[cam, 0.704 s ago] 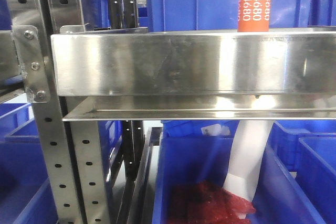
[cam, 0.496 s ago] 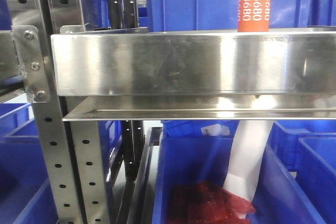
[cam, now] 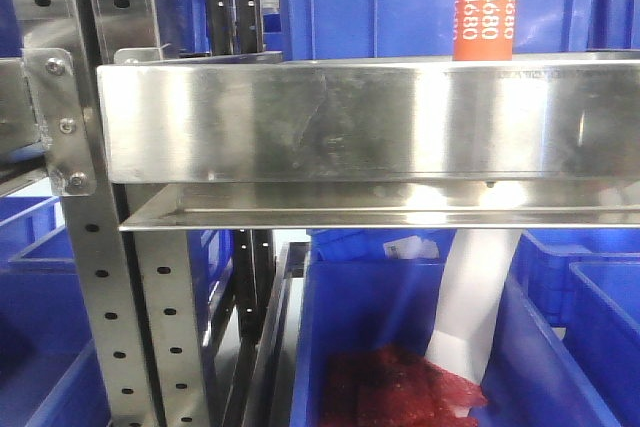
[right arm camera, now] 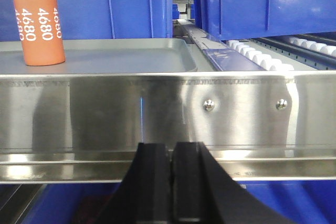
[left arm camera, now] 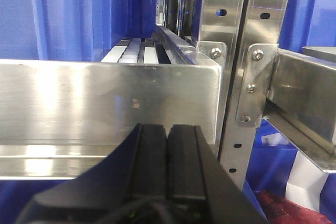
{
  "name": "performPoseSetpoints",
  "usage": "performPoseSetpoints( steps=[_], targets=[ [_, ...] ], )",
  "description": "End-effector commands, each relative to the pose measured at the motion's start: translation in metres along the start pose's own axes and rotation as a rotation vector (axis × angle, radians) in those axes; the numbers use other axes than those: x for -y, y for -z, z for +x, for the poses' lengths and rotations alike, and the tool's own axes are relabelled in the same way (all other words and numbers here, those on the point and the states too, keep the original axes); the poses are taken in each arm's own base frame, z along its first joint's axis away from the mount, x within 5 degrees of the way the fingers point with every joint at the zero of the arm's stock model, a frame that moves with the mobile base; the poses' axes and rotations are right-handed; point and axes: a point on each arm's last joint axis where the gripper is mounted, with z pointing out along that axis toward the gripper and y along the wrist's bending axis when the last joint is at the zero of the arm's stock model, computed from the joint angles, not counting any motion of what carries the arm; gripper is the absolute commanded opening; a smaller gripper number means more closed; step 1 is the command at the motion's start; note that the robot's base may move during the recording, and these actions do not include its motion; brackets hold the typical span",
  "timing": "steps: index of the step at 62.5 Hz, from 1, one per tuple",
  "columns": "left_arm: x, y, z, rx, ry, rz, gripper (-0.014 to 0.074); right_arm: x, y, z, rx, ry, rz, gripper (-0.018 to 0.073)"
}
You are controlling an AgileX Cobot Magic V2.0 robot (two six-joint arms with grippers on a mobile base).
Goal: Grab orange capacitor from left shelf to right conveyor
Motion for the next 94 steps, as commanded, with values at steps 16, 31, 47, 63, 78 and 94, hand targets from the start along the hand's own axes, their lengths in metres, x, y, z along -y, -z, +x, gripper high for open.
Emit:
performPoseSetpoints(
  steps=[16, 31, 47, 63, 78, 94],
  targets=[
    [0.0, 0.002, -0.01, 0.105, 0.005, 0.004, -0.0127, -0.001, 0.005, -0.028, 0.22, 0.002, -0.003, 0.0057],
    [0.0, 0.002, -0.01, 0.105, 0.005, 0.004, -0.0127, -0.006, 0.017, -0.092, 0.272, 0.003, -0.012, 0.0057],
    [0.0, 0.002, -0.01, 0.105, 0.005, 0.004, -0.0127, -0.014, -0.007, -0.157, 0.168, 0.0, -0.048, 0.008],
    [0.0, 0.002, -0.01, 0.105, 0.005, 0.004, -0.0127, -0.036, -0.06, -0.167, 0.005, 0.012, -0.192, 0.0537],
    [0.0, 0.002, -0.01, 0.105, 0.005, 0.004, -0.0127, -0.071, -0.107, -0.151, -0.138, 0.037, -0.336, 0.0627],
    [0.0, 0.002, -0.01, 0.105, 0.005, 0.004, -0.0127, -0.092, -0.158, -0.137, -0.135, 0.038, -0.345, 0.0627]
  ],
)
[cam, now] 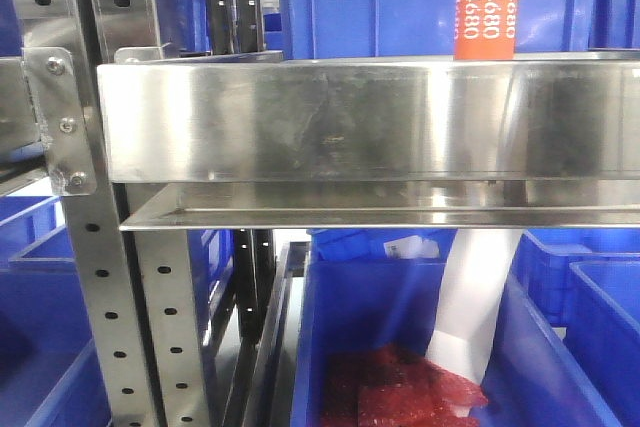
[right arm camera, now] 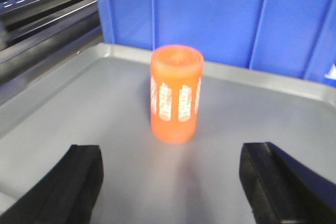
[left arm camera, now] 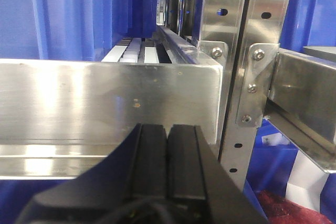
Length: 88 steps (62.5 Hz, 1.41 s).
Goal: Grab orange capacitor from left shelf to right conveyor
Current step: 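Close the right gripper around the orange capacitor and lift it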
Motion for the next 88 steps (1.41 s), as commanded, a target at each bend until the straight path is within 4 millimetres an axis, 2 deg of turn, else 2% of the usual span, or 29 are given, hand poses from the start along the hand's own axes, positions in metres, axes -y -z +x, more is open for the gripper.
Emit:
performPoseSetpoints(
  steps=[1, 36, 57, 65, 68, 77, 82, 88],
  targets=[
    [0.0, 0.002, -0.01, 0.105, 0.005, 0.004, -0.0127, -0.001, -0.011, -0.024, 0.159, 0.01, -0.006, 0.0627],
    [0.0, 0.002, -0.01, 0.105, 0.005, 0.004, -0.0127, 0.003, -0.092, -0.015, 0.198, 0.01, 0.01, 0.0627],
    [0.0, 0.002, -0.01, 0.105, 0.005, 0.004, -0.0127, 0.011, -0.122, -0.003, 0.179, -0.031, 0.029, 0.0618],
    [0.0, 0.002, -0.01, 0.105, 0.005, 0.004, -0.0127, 0.011, -0.127, -0.003, 0.181, -0.076, 0.025, 0.0492],
    [0.0, 0.002, -0.01, 0.105, 0.005, 0.004, -0.0127, 0.011, -0.127, -0.004, 0.188, -0.078, 0.025, 0.0387],
    [0.0, 0.002, -0.01, 0.105, 0.005, 0.004, -0.0127, 0.011, -0.126, -0.006, 0.198, -0.077, 0.024, 0.0146],
    [0.0, 0.002, -0.01, 0.105, 0.005, 0.004, -0.0127, 0.01, -0.122, -0.01, 0.202, -0.074, 0.02, 0.0091],
    [0.0, 0.002, -0.01, 0.105, 0.005, 0.004, -0.0127, 0.008, -0.109, -0.018, 0.199, -0.056, 0.013, 0.0092]
  ],
)
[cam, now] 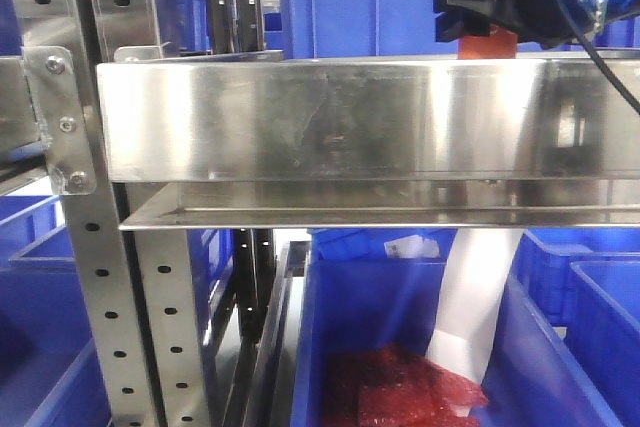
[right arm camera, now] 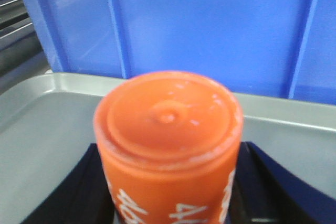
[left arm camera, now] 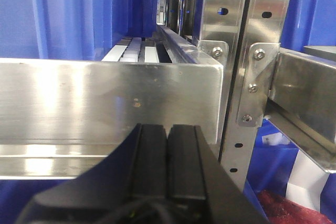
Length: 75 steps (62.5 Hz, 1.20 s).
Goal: Grab orange capacitor from left shelf to right conveyor
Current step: 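Close the right gripper around the orange capacitor and lift it, then hold the capacitor in the right gripper and withdraw from the shelf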
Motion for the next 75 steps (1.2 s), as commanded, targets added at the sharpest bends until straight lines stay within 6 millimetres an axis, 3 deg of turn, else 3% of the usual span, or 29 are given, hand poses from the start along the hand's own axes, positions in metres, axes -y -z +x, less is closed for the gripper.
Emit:
performPoseSetpoints(
  steps=[1, 15, 24, 54, 67, 75],
  targets=[
    [0.0, 0.002, -0.01, 0.105, 0.005, 0.004, -0.0127, -0.005, 0.022, -0.043, 0.175, 0.024, -0.028, 0.0092],
    [0.0, 0.002, -0.01, 0.105, 0.005, 0.004, -0.0127, -0.009, 0.077, -0.069, 0.151, 0.097, -0.032, 0.0092],
    [0.0, 0.002, -0.01, 0.105, 0.005, 0.004, -0.0127, -0.009, 0.12, -0.069, 0.139, 0.133, -0.021, 0.0092],
    [0.0, 0.002, -0.01, 0.105, 0.005, 0.004, -0.0127, 0.003, 0.257, -0.011, 0.221, 0.213, 0.002, 0.0092],
    [0.0, 0.002, -0.01, 0.105, 0.005, 0.004, -0.0127, 0.006, 0.297, 0.003, 0.292, 0.207, 0.008, 0.0092],
    [0.0, 0.002, -0.01, 0.105, 0.005, 0.004, -0.0127, 0.006, 0.31, 0.004, 0.349, 0.206, 0.006, 0.0092]
  ],
)
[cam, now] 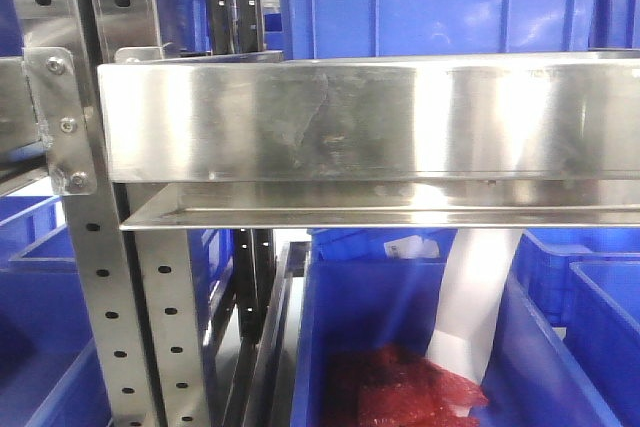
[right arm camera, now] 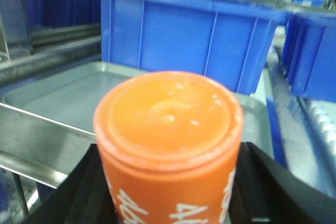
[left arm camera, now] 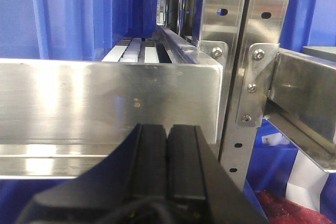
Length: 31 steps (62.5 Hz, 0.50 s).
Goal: Grab orange capacitor from left shelf to right conveyor
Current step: 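Hold the capacitor in the right gripper and withdraw from the shelf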
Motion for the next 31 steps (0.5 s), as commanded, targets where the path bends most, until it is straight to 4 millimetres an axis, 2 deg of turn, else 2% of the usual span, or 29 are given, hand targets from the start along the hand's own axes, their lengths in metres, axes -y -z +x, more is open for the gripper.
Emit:
performPoseSetpoints(
  steps=[1, 31],
  targets=[
    [0.0002, 0.0015, -0.0103, 0.105, 0.005, 0.004, -0.0127, 0.0012, 0.0094, -0.0163, 0.131, 0.022, 0.013, 0.0092],
    [0.0002, 0.0015, -0.0103, 0.105, 0.005, 0.004, -0.0127, 0.0012, 0.0103, -0.0167, 0.138, 0.022, 0.014, 0.0092]
  ],
)
